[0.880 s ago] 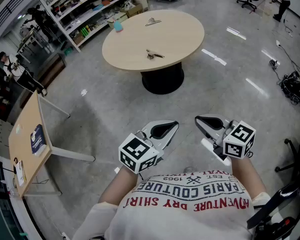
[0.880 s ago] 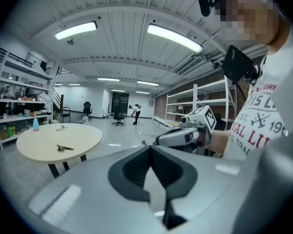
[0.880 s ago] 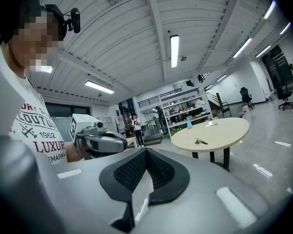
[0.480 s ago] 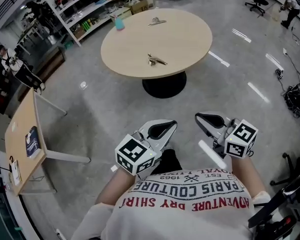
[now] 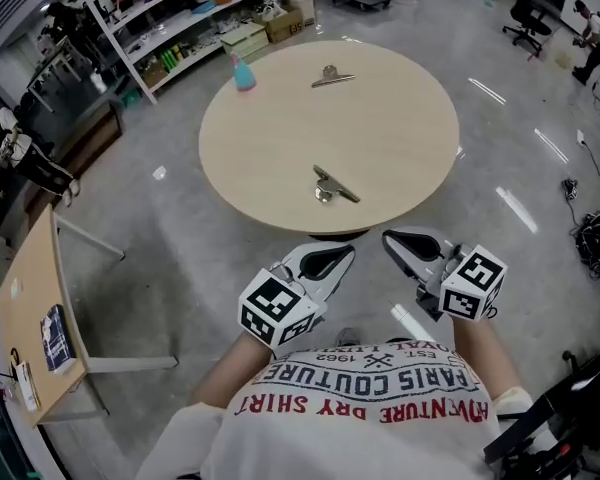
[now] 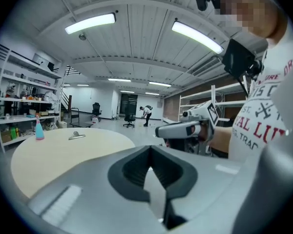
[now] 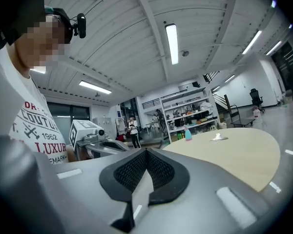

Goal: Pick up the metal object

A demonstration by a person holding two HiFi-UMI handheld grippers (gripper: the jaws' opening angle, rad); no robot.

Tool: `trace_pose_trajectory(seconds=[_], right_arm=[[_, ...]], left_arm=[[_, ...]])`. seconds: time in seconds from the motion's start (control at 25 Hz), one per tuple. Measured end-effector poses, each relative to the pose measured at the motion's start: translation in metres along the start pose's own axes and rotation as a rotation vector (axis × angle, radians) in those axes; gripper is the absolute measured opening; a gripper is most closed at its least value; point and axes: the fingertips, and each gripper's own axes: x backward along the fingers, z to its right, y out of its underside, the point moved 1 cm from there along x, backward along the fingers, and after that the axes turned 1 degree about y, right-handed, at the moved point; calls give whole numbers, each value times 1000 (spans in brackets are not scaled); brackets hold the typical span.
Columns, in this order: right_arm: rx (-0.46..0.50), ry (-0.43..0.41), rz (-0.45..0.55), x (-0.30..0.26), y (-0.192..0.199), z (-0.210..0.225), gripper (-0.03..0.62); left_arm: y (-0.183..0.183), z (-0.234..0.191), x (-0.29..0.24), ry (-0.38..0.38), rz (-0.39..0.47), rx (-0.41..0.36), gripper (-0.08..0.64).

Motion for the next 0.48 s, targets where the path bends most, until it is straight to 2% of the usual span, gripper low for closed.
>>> trace_pose_trajectory(seconds=[0.2, 0.32, 0.48], right_arm=[[-19, -3, -22, -24, 1, 51, 2], [-59, -1, -25, -32, 1, 79, 2], [-56, -18, -47, -49, -2, 100, 2]], left_arm=[[1, -52, -33, -21, -23, 22, 3], [3, -71, -51, -26, -42, 32, 3], [1, -93, -63, -37, -53, 51, 3]])
